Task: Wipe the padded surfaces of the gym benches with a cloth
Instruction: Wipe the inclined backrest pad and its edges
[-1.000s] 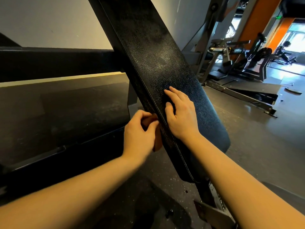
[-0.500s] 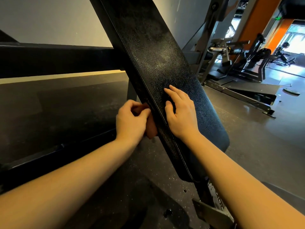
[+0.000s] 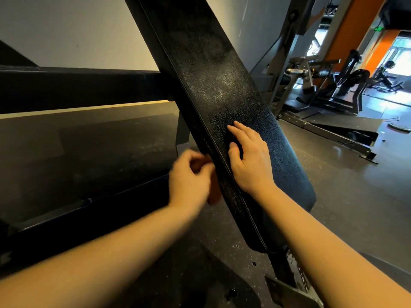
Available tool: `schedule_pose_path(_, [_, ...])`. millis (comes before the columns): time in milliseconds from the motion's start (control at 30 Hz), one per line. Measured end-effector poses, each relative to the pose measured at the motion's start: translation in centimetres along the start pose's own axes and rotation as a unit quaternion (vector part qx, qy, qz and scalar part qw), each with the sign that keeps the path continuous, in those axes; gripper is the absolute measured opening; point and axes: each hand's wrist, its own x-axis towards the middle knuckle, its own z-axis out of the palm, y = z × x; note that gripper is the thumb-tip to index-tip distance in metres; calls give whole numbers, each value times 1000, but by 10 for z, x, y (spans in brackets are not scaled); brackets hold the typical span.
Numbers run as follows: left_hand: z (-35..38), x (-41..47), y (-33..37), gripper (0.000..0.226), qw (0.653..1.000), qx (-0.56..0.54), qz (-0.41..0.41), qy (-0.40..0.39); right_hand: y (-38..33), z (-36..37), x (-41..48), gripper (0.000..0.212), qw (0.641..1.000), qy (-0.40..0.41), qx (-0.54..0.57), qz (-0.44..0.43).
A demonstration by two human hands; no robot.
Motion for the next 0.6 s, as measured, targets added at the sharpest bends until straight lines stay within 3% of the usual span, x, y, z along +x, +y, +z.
schedule_pose_path(100, [13, -59, -10, 16, 994, 33, -38, -96, 1, 0, 0, 47, 1000, 4, 8, 5])
schedule_pose_path(167, [12, -51, -10, 16, 994, 37, -24, -102, 1, -1, -1, 46, 1000, 3, 15, 4])
schedule_pose_path(267, [-7, 16, 7, 16, 999, 18, 30, -10, 2, -2, -1, 47, 1000, 1, 15, 1])
schedule_pose_path(467, [-69, 93, 48, 17, 986, -117, -17, 115, 1, -3, -1, 47, 1000, -2, 22, 0])
schedule_pose_path(600, [-76, 106, 54, 40, 960, -183, -30, 210, 1, -3, 0, 48, 1000, 1, 18, -1])
